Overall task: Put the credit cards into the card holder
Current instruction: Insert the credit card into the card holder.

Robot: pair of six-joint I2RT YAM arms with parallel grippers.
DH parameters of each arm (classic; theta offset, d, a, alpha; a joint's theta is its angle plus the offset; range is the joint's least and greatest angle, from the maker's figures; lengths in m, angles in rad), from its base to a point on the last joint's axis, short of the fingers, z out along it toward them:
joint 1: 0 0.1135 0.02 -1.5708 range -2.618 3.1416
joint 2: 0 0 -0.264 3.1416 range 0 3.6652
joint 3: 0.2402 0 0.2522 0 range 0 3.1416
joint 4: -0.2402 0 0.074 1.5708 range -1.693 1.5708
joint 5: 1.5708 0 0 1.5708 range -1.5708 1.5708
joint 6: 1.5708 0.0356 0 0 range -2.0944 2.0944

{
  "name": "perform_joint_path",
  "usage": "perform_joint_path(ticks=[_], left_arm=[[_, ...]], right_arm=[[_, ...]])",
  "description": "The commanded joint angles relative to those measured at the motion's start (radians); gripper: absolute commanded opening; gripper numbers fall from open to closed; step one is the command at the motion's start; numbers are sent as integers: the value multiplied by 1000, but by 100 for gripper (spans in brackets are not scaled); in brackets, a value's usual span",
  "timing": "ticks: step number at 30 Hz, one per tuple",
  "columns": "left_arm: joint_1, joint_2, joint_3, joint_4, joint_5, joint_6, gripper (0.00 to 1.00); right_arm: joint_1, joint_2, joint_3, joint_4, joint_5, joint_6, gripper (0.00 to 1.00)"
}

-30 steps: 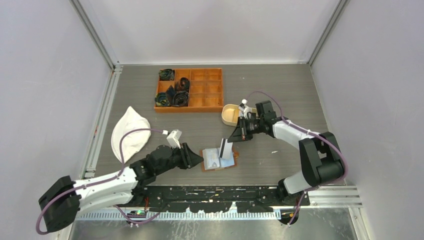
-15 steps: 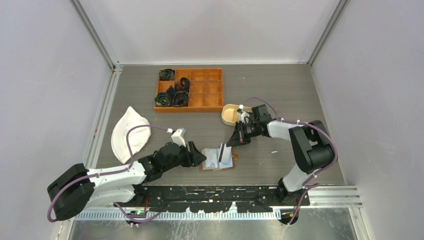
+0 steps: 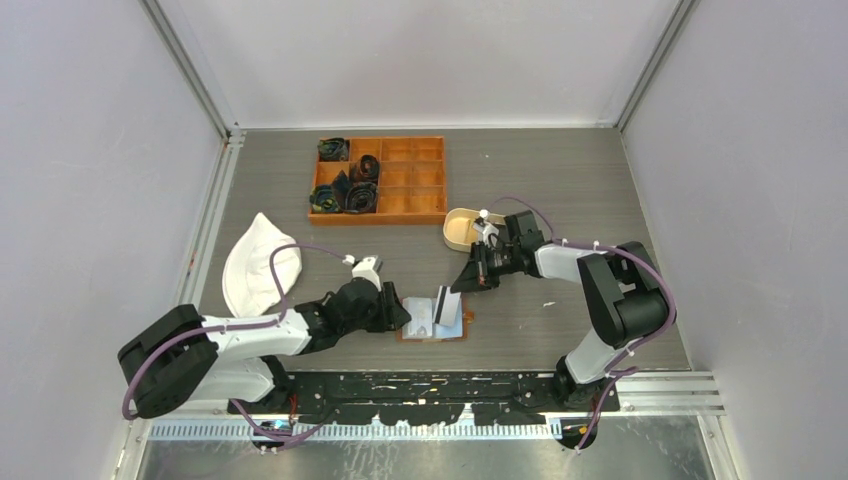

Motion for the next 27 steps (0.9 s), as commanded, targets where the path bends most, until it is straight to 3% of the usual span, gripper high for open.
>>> perform_joint_path(ticks=[1,18,23,27], left_arm=[[2,1,24,-45,-37,-5,47],[1,44,23,-56,-38,-20,31],[2,3,11,-66,-41,-19,31],[2,-78,-6,-65,-30,1,37]], right_arm=[[-7,-33,-17,83,-23,53,1],[-7,-40,-71,117,-10,101,1],[-16,-128,-62,50,31,56,1],[-18,-190,-95,53,23,58,1]])
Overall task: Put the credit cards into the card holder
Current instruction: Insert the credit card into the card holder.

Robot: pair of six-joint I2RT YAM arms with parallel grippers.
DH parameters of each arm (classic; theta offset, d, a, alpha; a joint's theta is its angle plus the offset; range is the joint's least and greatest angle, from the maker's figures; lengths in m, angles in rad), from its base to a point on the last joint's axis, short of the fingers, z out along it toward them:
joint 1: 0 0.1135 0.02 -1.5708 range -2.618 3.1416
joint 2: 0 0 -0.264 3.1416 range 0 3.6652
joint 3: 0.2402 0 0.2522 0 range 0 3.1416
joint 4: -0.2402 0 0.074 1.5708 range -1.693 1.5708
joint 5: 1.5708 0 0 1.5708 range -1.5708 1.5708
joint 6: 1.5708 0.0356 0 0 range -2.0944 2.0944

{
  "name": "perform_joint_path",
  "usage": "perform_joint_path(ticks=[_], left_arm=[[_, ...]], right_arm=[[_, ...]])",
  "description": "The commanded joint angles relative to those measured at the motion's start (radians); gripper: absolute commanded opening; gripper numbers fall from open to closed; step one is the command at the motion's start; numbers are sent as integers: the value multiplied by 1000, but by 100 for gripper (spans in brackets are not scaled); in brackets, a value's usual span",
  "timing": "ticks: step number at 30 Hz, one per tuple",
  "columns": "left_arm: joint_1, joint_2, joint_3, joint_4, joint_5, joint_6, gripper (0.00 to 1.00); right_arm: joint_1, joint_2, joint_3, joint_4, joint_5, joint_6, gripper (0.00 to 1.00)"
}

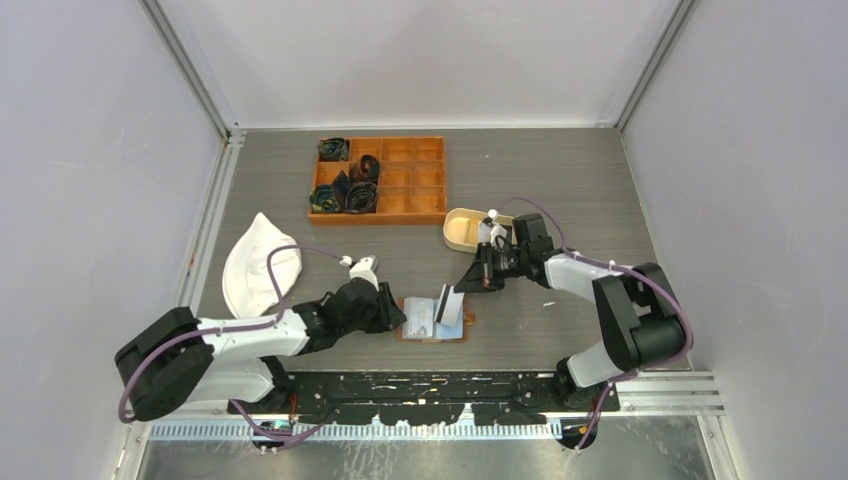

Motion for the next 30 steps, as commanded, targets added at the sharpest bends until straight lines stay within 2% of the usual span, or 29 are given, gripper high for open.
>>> perform_joint_path(ticks=[1,6,13,18,23,30], left_arm=[[2,-110,-27,-9,-7,35,39],[1,-240,-91,42,40,81,44],[2,-322,-178,52,28,29,44],[2,-269,-174,93,45,16,49],[2,-176,-154,140,59,19,51],[2,-85,-112,160,73,31,51]], right_arm=[[-4,-83,-28,44,-2,2,1],[16,-48,-50,97,14,27,1],[39,42,-60,206,8,100,1],[39,44,-48,198,2,103,1],[-12,6,-7,93,-44,48,1],[-10,26,-35,168,-49,101,1]])
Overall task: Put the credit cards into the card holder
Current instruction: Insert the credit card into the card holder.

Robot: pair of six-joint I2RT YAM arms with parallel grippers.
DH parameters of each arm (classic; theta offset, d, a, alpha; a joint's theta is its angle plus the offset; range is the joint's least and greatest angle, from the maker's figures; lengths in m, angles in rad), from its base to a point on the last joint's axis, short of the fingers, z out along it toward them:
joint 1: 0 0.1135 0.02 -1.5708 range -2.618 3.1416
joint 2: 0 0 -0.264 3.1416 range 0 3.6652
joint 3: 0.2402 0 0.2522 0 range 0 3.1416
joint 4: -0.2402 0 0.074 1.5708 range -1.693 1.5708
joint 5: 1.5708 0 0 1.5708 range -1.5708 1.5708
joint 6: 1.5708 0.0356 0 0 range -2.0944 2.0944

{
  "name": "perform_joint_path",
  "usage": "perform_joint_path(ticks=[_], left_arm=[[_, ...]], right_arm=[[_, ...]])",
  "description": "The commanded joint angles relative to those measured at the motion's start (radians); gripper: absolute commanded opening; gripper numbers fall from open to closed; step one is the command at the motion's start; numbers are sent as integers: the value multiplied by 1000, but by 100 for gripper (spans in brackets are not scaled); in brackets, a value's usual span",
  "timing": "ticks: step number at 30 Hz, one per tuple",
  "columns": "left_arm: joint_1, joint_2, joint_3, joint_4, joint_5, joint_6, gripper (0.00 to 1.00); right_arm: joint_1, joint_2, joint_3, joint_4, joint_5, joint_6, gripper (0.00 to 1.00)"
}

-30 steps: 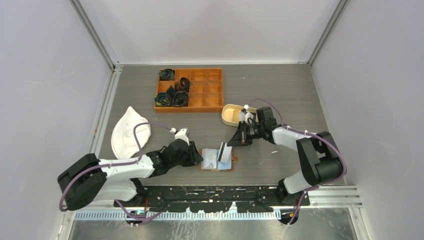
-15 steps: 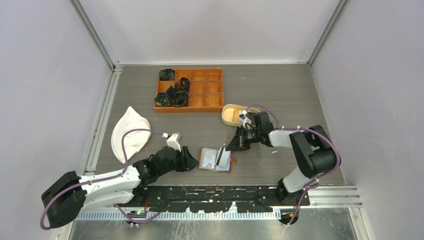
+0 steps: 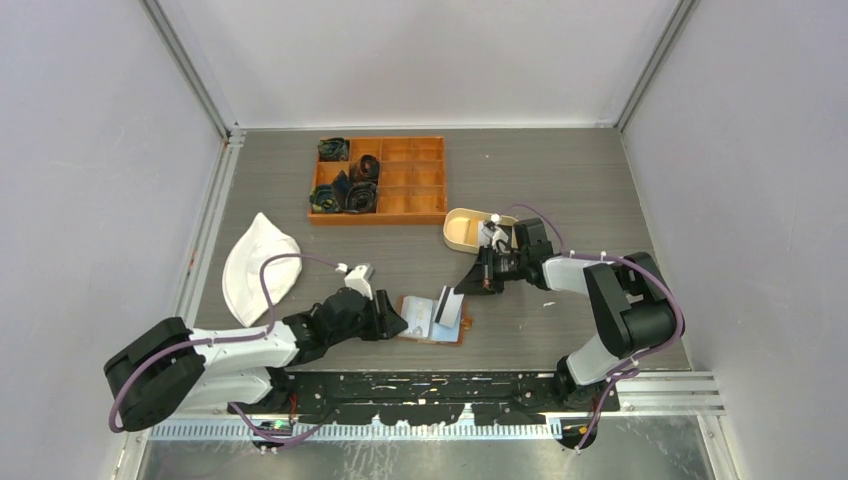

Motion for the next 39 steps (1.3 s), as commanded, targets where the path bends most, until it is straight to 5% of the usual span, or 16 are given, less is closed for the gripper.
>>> perform_joint_path(ticks=[1,39], left_arm=[[1,42,37,27,11,9,51],[1,132,38,51,29,-62,39]], right_arm=[[9,-2,6,63,-34,34,1],[54,29,-25,92,44,55,1]])
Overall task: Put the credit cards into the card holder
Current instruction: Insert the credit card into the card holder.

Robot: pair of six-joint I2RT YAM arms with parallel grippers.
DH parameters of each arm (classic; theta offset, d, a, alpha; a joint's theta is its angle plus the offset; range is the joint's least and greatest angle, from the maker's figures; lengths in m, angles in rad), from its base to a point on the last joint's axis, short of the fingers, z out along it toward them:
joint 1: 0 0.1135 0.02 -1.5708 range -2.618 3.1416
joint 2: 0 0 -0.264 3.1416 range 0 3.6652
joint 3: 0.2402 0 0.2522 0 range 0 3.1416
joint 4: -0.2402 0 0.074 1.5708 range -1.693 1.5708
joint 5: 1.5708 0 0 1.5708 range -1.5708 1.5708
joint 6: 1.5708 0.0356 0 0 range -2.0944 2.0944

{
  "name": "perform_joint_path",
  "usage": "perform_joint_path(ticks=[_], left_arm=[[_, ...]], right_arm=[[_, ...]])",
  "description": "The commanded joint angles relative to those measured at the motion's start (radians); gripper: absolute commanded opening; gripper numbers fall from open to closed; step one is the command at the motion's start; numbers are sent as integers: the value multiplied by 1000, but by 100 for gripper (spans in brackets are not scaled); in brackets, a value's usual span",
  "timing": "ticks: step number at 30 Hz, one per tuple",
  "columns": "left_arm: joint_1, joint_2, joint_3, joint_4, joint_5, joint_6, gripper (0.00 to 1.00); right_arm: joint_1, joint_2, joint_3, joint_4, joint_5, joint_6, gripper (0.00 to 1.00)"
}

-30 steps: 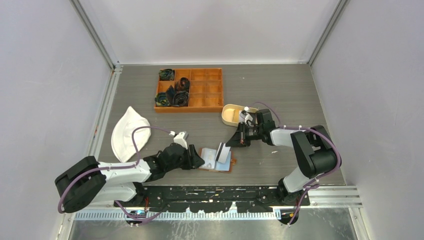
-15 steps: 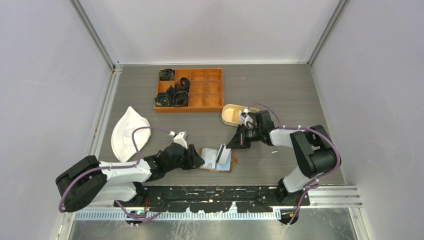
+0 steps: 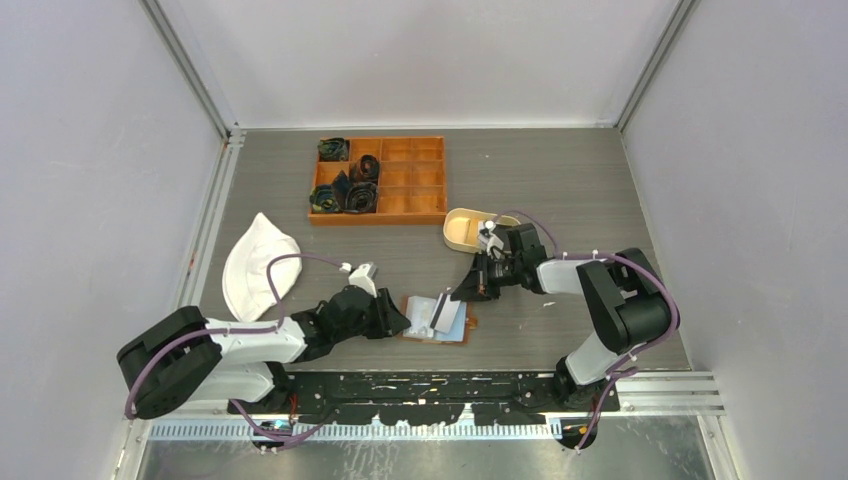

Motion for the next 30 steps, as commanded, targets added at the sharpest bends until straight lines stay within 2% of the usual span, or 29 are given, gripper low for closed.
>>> perform_joint_path(ticks=[1,9,15,30], left_arm=[[2,28,9,-18,9,-11,39],[2,31,3,-37,-12,-26,38],[2,9,0,-46,-25,-20,37],[2,28,-6,5,5,-32,37]], right_arm=[[5,-5,-11,63,3,25,1],[3,-101,-62,44,81,39,1],[5,-140,-20,-191,146,-70,1],[32,-129,-47,-8,160,-5,1]])
